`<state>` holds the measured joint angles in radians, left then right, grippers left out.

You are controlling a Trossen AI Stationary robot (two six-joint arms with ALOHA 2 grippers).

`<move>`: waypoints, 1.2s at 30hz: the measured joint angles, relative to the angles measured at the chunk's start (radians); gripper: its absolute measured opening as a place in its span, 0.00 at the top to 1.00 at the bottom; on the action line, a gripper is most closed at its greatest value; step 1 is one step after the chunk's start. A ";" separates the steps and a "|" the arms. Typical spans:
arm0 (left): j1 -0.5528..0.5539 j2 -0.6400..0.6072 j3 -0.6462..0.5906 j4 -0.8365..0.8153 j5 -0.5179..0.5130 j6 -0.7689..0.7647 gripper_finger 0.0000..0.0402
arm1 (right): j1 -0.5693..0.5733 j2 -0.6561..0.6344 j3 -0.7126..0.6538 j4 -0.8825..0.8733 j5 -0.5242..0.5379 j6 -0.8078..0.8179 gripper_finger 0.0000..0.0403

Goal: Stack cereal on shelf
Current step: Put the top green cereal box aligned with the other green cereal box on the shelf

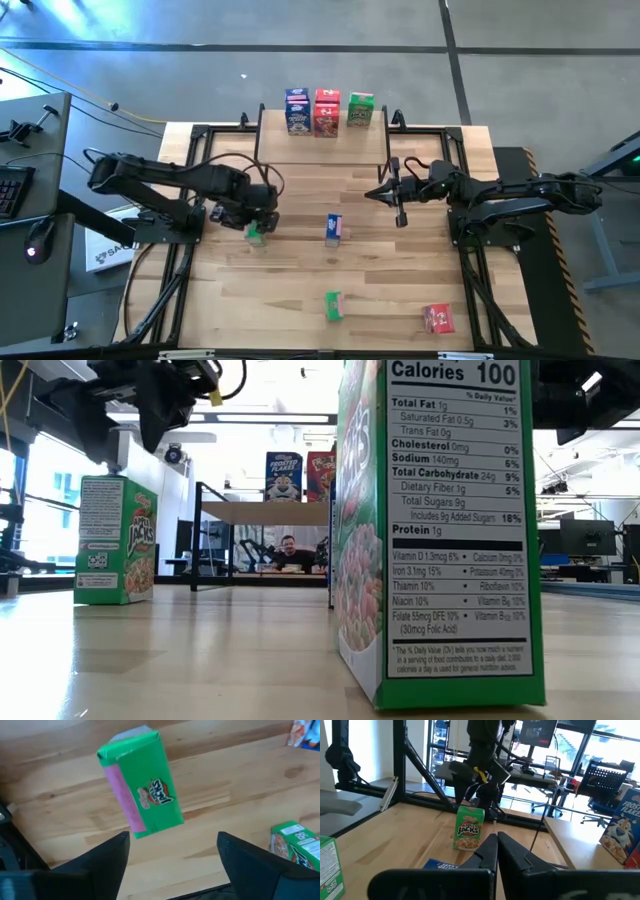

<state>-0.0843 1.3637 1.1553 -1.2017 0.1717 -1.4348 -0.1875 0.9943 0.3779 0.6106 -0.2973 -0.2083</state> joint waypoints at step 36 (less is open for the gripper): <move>-0.127 0.052 -0.057 -0.021 -0.239 -0.184 0.27 | 0.000 0.048 -0.002 0.059 -0.002 -0.001 1.00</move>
<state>-0.2114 1.4162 1.0986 -1.2228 -0.0677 -1.6184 -0.1875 1.0428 0.3763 0.6697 -0.2993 -0.2094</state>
